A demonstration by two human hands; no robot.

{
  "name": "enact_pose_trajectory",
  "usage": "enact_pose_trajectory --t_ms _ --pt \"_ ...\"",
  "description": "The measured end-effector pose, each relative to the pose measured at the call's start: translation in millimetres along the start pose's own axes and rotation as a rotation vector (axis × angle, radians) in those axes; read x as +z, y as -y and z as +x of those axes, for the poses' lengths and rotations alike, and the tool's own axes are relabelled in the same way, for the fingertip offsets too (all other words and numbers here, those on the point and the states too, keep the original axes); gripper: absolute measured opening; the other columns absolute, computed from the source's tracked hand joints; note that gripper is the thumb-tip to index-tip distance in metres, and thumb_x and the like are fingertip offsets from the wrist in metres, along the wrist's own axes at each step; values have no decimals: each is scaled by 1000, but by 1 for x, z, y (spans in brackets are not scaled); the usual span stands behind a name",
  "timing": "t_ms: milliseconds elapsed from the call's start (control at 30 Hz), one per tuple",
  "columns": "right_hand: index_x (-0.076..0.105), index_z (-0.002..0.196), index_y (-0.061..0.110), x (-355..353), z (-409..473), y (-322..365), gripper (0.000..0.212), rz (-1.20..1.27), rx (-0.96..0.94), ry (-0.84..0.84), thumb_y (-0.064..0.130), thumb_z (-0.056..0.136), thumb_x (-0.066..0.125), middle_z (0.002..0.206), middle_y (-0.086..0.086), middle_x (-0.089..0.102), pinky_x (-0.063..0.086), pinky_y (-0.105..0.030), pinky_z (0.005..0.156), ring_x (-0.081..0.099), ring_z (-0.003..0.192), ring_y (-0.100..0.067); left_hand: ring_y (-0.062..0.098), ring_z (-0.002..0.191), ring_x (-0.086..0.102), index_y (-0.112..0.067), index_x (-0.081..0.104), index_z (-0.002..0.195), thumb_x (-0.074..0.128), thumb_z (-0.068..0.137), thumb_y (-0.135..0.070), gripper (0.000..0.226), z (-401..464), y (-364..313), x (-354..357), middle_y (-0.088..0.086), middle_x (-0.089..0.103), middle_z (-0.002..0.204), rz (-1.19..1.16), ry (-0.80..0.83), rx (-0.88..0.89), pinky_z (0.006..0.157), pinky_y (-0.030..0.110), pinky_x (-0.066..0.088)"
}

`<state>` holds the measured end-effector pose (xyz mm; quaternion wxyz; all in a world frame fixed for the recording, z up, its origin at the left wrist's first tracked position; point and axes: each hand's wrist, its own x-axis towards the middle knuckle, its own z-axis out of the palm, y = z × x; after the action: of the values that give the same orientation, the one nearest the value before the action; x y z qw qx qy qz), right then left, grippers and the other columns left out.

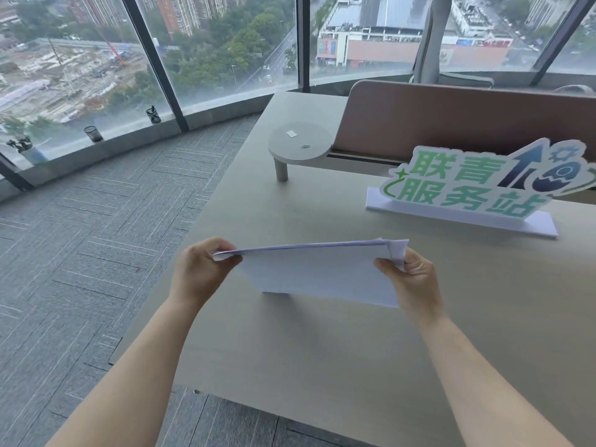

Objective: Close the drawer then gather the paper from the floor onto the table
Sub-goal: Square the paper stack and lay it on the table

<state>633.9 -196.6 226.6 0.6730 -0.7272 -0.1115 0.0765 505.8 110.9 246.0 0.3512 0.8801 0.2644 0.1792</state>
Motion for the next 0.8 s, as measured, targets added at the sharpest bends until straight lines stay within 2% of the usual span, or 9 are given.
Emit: enact_pose_trajectory --t_ms 100,200,267,333,467,600,700,733,800 --pt "78 75 43 -6 2 -5 54 55 48 1 -9 84 66 69 22 71 47 -12 65 60 65 5 -6 63 60 -11 68 95 73 75 1 24 -5 8 6 1 68 82 -400 25 -180 61 8 44" --pt "79 77 35 -10 1 -9 46 97 71 13 -8 85 66 74 17 74 52 -20 69 63 70 -2 2 75 65 -8 63 109 74 73 -1 38 -8 22 18 5 71 92 -595 119 -271 71 13 48" --pt "80 81 31 -12 -1 -9 41 103 62 2 -7 85 67 78 14 75 53 -27 73 64 75 -7 7 78 65 -6 67 99 76 67 -9 33 -10 20 26 -2 74 87 -618 128 -286 73 18 48" --pt "78 85 27 -16 -2 -6 36 94 38 -42 -7 85 67 79 16 76 54 -23 74 65 75 -3 4 74 65 -13 68 89 75 67 -8 23 -10 10 31 -12 74 77 -688 72 -279 70 17 49" --pt "70 91 21 -22 -10 -10 32 24 29 -101 -10 85 66 76 23 75 53 -12 71 67 73 7 6 74 66 -15 69 87 71 69 -8 20 -12 -8 41 -9 75 80 -874 31 -230 70 19 52" --pt "71 93 16 -15 -22 -38 24 -79 149 -153 -6 87 64 68 28 71 49 -8 62 65 65 13 6 68 64 -18 68 84 72 64 -14 21 -32 -6 66 -11 72 73 -801 72 -338 66 23 49" --pt "68 112 6 -13 -24 -47 27 -77 185 -239 5 85 69 83 15 76 56 -28 74 70 81 0 8 75 68 -7 69 101 77 68 -13 34 -40 -10 75 -3 74 86 -837 32 -361 68 23 51" --pt "66 116 11 -13 -23 -44 33 -84 160 -264 8 83 70 92 9 75 56 -36 81 70 89 -8 7 76 67 -6 67 104 76 72 -12 33 -40 -14 74 -1 73 88 -871 11 -341 67 21 51" --pt "61 115 29 -12 -22 -35 43 -66 46 -293 8 80 69 106 5 68 52 -39 90 64 99 -15 8 73 64 -11 64 99 74 75 -24 29 -36 -22 71 -5 69 82 -926 -28 -306 65 20 49"
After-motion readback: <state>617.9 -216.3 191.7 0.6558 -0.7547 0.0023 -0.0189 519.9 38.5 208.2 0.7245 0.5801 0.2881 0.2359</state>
